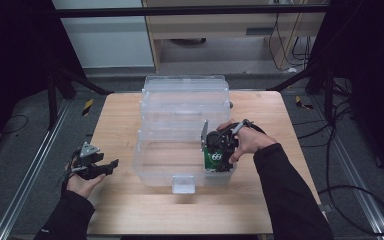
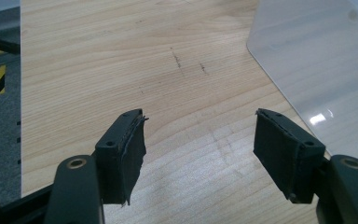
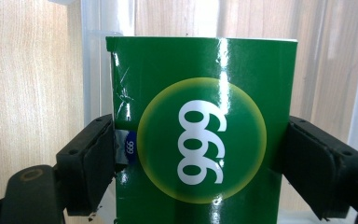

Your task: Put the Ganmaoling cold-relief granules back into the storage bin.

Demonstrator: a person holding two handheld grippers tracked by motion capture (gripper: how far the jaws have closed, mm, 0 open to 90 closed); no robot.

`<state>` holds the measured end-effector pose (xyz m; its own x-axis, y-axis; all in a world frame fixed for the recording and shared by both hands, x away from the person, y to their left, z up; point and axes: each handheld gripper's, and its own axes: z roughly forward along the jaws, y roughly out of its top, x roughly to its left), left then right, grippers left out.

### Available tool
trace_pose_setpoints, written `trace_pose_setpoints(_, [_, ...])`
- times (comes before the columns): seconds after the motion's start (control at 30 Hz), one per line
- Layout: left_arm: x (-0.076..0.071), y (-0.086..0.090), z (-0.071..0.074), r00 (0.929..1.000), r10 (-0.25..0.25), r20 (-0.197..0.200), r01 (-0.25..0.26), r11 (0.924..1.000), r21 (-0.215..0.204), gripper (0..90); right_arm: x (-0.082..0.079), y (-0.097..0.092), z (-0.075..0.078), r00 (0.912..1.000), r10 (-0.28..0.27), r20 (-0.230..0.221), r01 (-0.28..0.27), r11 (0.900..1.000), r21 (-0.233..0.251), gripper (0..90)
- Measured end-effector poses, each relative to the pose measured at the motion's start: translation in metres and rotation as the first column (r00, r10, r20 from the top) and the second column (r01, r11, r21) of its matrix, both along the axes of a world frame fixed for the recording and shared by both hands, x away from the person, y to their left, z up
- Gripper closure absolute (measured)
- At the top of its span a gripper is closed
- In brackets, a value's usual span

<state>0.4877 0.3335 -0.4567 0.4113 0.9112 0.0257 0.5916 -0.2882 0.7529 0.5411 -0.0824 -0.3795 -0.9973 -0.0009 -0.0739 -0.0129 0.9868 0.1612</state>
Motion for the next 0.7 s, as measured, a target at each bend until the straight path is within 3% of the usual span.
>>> trace_pose_setpoints(0.6, [0.0001,0.0,-0.0003,1.0,-0.001,-0.002,0.001,1.0,0.004,32.8,-0.0001,0.0005,0.0018,0.9995,-0.033,0.005,0.033,0.9995,0.001,15.9])
trace_pose_setpoints(0.7, [0.0002,0.0,-0.0002,1.0,-0.001,-0.003,0.001,1.0,0.004,32.8,0.0004,-0.0015,0.0064,0.9991,-0.039,0.013,0.039,0.9989,0.024,16.4])
